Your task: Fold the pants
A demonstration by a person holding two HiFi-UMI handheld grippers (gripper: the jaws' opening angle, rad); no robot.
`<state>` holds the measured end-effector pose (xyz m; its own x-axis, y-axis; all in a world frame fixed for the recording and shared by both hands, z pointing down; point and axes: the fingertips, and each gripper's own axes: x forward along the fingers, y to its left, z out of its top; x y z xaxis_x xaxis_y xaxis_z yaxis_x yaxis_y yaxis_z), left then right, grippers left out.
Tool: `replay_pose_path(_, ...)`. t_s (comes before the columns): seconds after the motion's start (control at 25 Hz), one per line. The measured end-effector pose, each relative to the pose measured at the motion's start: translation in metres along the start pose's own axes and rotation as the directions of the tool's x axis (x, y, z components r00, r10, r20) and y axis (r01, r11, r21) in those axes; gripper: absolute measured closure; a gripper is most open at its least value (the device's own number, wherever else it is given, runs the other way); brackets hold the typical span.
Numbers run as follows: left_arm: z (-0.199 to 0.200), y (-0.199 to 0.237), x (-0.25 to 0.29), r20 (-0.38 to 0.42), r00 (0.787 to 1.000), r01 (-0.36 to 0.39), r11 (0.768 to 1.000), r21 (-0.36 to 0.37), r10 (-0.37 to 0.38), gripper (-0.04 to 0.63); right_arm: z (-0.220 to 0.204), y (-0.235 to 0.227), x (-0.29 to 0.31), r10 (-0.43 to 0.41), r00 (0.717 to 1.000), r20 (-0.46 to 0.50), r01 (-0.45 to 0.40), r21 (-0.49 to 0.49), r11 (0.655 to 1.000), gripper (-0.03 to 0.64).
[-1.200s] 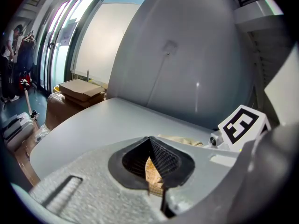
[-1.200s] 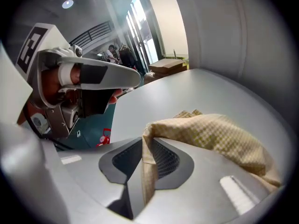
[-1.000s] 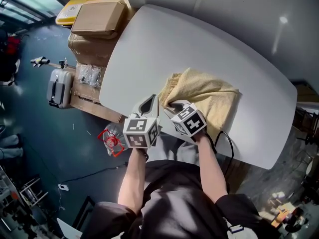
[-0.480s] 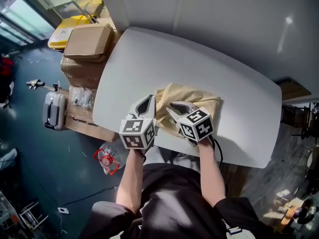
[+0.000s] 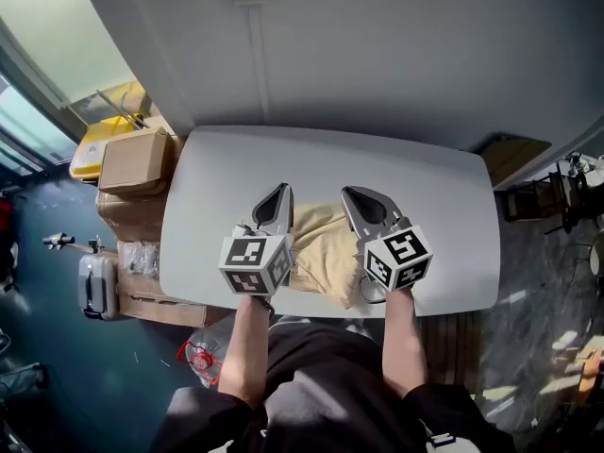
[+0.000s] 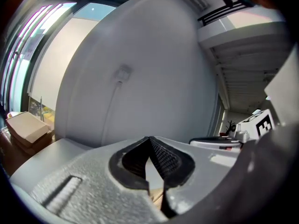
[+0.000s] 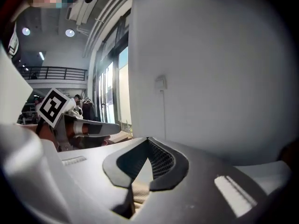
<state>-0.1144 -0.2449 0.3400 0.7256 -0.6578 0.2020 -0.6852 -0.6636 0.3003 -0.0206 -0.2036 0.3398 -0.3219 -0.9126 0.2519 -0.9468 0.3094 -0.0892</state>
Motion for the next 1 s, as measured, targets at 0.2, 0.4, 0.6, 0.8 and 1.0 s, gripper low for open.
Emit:
replay_pose_path(0.2, 0.028, -0.066, 0.018, 0.05, 0.994, 0.099, 0.993, 0.059, -0.102, 0.591, 0.043, -0.03, -0.046, -0.086, 0.987, 0.137, 0.093, -0.043, 0.995, 0.612)
replay_pose_path(0.4, 0.047, -0.103, 0.026, 0.11, 0.986, 0.119, 0.988, 0.094, -0.129, 0.592, 0.069, -0.06, -0.086, -0.169, 0.958, 0.233, 0.187, -0.055, 0.981, 0.612)
replay_pose_path(0.6, 0.046, -0.116, 0.026, 0.138, 0.985, 0.089, 0.989, 0.116, -0.105, 0.592, 0.06, -0.087, -0.1, -0.247, 0.939, 0.241, 0.251, 0.013, 0.968, 0.612)
replay_pose_path(0.8, 0.045, -0.102, 0.021, 0.144, 0.989, 0.017, 0.991, 0.131, -0.036, 0.592, 0.063, -0.085, -0.092, -0.208, 0.945, 0.252, 0.213, 0.007, 0.977, 0.612)
replay_pose_path(1.0, 0.046, -0.093, 0.015, 0.158, 0.987, -0.028, 0.993, 0.116, 0.01, 0.592, 0.065, -0.078, -0.082, -0.166, 0.952, 0.256, 0.174, -0.007, 0.985, 0.612)
